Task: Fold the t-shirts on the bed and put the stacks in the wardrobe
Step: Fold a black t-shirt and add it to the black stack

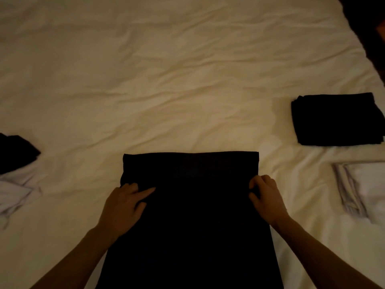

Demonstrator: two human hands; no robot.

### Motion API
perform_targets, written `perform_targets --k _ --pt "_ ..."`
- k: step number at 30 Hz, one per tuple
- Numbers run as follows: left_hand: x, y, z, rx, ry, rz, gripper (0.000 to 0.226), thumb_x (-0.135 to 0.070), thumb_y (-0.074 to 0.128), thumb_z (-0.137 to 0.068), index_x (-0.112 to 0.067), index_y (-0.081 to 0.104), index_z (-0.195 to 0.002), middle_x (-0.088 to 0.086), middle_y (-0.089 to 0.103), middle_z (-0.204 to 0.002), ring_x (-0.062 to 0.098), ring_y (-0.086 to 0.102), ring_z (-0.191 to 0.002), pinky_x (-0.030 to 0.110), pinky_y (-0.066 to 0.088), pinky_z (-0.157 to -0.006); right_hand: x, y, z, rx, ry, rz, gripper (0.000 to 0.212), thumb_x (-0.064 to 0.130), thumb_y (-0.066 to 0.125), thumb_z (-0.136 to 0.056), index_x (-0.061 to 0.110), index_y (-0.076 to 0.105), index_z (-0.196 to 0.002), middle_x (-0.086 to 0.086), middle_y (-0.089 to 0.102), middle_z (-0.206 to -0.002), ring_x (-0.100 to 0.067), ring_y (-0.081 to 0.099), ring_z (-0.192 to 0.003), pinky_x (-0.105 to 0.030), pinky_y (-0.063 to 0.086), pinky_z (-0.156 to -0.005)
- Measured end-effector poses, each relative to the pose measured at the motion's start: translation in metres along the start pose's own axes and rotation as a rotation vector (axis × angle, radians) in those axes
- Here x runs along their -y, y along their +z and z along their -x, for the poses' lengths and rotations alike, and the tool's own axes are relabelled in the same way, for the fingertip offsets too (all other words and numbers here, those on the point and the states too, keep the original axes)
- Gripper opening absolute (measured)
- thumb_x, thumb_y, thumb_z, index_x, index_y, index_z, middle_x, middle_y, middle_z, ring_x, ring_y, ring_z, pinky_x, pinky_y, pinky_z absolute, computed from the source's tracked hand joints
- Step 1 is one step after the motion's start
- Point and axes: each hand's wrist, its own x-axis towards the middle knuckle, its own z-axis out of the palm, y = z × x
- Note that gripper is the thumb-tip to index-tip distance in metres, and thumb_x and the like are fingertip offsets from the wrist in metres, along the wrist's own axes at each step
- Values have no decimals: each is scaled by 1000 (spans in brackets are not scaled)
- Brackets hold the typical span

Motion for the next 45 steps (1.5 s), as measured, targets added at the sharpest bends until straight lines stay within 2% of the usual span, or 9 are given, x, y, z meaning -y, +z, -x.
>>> perform_targets --k 5,11,16,20,25,28,32,40,45 --pt "-6 5 15 -77 -62 8 48 -32 41 -88 -27 67 -128 1 45 -85 26 50 -70 30 41 -53 0 10 19 68 80 -19 16 6 60 -85 17 53 -94 2 38 -110 -19 39 -101 -29 40 -84" --pt "-14 15 41 -27 -170 48 51 -40 40 -89 -34 58 -136 7 51 -111 30 56 -92 36 48 -65 2 16 37 46 213 -141 18 6 58 -87 21 50 -94 1 40 -111 -17 55 -83 -23 44 -70" --pt "-31 2 40 -137 -612 435 59 -54 56 -93 -30 43 -145 2 45 -137 22 46 -124 43 47 -96 7 9 28 -30 247 -403 19 12 54 -87 20 47 -103 0 50 -99 -7 54 -80 -29 46 -70" --pt "-24 -23 -9 -251 -883 738 47 -51 61 -92 -17 58 -124 3 63 -112 24 60 -103 35 45 -84 9 -8 -5 -102 541 -665 52 37 62 -93 13 42 -136 -2 59 -109 -16 62 -92 -37 53 -83" --pt "-5 -36 -59 -212 -1011 893 34 -51 65 -89 -19 63 -78 2 66 -82 25 64 -82 31 45 -66 17 -15 -46 28 613 -794 37 40 65 -92 4 60 -96 -7 63 -84 -17 61 -68 -26 47 -53" --pt "4 -35 -72 -261 -1085 926 35 -49 73 -82 -17 61 -72 12 69 -91 29 65 -85 35 50 -76 18 -12 -62 2 600 -838 28 31 66 -93 3 59 -90 -15 62 -85 -23 61 -67 -32 51 -58" --pt "-5 -32 -72 -272 -1202 1058 44 -49 80 -76 -10 59 -72 9 64 -84 30 66 -87 41 56 -87 18 -8 -61 -42 631 -867 17 15 59 -97 0 58 -106 -15 64 -93 -26 64 -76 -39 55 -68" --pt "-10 -37 -85 -271 -1041 1212 11 -27 65 -95 -16 68 -91 5 69 -91 20 66 -77 28 52 -66 22 -11 -55 -77 586 -964 12 14 56 -99 21 64 -93 -9 70 -97 -26 69 -86 -41 59 -78" --pt "4 -17 -70 -206 -932 1007 21 -37 62 -96 -22 68 -110 5 69 -113 26 66 -100 39 53 -92 14 6 -51 -124 594 -662 18 32 53 -99 19 63 -106 -8 69 -107 -26 67 -94 -44 56 -89"
